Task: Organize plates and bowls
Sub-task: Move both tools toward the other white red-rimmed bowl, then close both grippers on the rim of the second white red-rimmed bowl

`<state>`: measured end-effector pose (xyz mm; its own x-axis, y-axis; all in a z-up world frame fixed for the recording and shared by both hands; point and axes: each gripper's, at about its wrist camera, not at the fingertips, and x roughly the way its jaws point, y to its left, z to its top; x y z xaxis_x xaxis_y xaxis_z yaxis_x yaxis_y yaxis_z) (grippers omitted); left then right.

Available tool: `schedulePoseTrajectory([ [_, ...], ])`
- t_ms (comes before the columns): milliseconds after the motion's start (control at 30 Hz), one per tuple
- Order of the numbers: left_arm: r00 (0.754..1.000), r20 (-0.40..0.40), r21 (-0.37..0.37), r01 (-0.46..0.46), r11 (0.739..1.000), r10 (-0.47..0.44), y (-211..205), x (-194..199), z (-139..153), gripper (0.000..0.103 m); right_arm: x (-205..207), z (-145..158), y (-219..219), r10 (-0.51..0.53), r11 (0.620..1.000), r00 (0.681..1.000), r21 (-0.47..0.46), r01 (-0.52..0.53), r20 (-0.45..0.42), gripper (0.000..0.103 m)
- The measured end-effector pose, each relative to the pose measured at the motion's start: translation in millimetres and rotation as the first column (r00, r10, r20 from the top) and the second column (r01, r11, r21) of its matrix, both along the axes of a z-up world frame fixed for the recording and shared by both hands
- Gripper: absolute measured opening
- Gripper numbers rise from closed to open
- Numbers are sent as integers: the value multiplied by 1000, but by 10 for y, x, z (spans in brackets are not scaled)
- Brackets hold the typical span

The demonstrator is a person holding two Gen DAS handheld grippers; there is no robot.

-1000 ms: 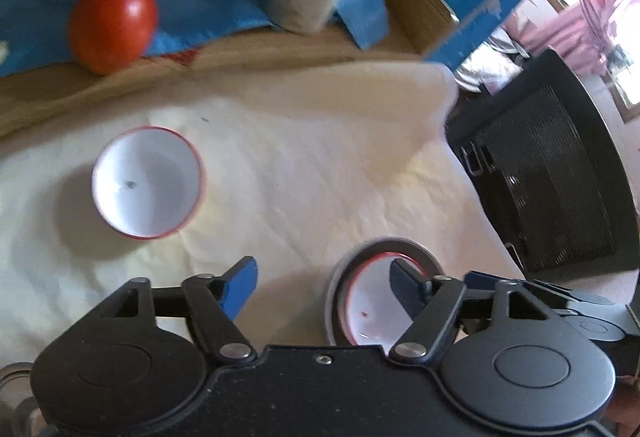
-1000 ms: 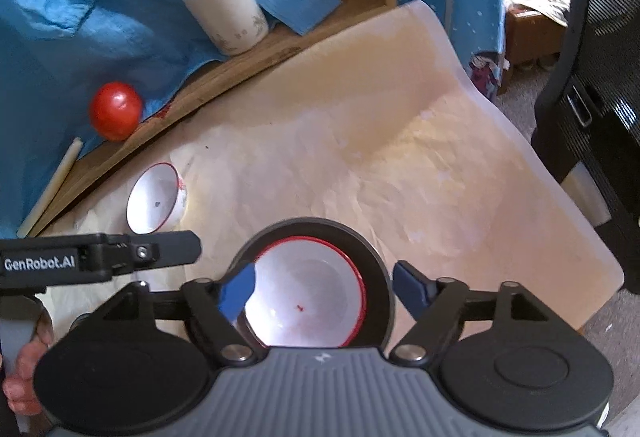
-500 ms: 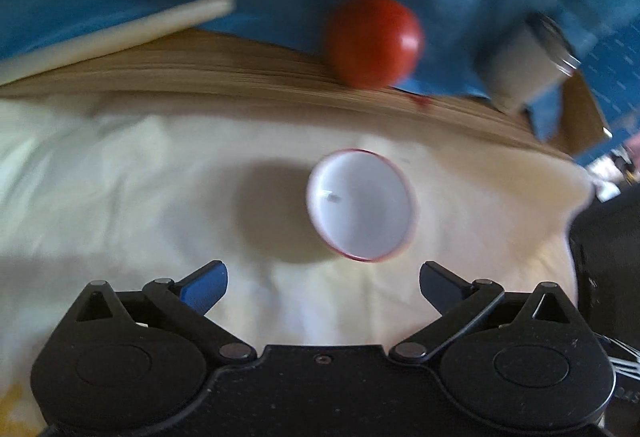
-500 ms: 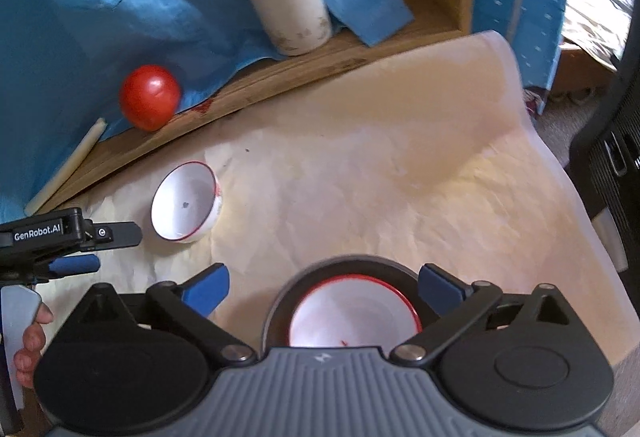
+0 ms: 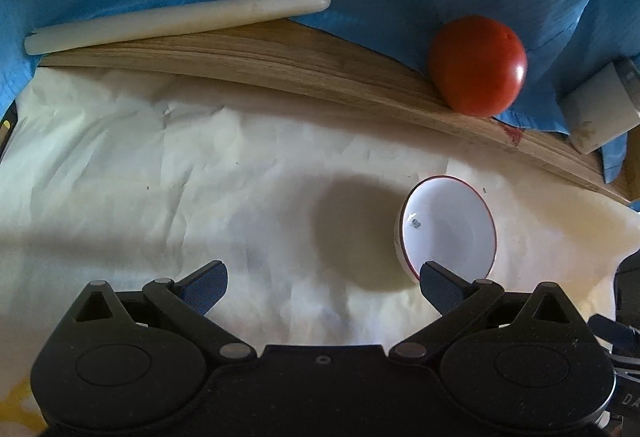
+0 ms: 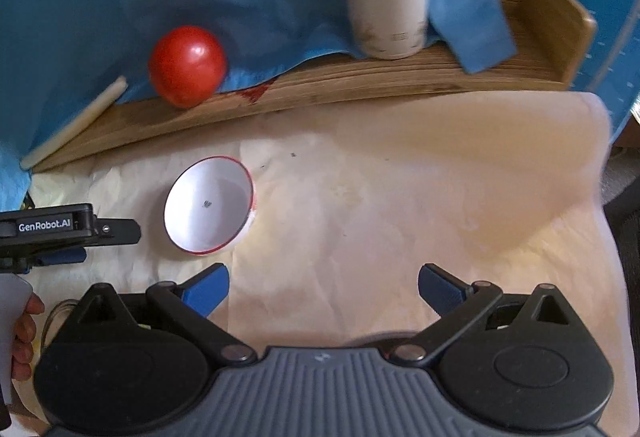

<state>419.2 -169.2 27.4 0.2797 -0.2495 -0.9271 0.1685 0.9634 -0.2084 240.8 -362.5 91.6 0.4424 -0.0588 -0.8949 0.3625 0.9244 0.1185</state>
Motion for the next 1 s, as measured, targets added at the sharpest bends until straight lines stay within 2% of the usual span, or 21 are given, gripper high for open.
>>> schedulePoseTrajectory([
  [233, 1000, -2, 33, 12, 999, -12, -116, 71, -91, 102, 260, -105, -31, 51, 999, 999, -5, -51, -7, 103],
  [433, 999, 15, 47, 30, 998, -31, -210, 137, -116, 102, 465, -165, 54, 86, 995, 996, -55, -86, 6, 102],
  [700, 998, 9, 74, 66, 995, -67, -281, 199, -190, 102, 578, -283, 102, 82, 993, 996, -83, -83, -24, 101],
  [800, 996, 16, 77, 82, 994, -84, -298, 211, -209, 101, 588, -324, 83, 75, 994, 997, -74, -77, -31, 93],
  [1000, 991, 27, 55, 127, 990, -129, -347, 205, -210, 88, 630, -384, 57, 71, 997, 997, -33, -72, -31, 77],
])
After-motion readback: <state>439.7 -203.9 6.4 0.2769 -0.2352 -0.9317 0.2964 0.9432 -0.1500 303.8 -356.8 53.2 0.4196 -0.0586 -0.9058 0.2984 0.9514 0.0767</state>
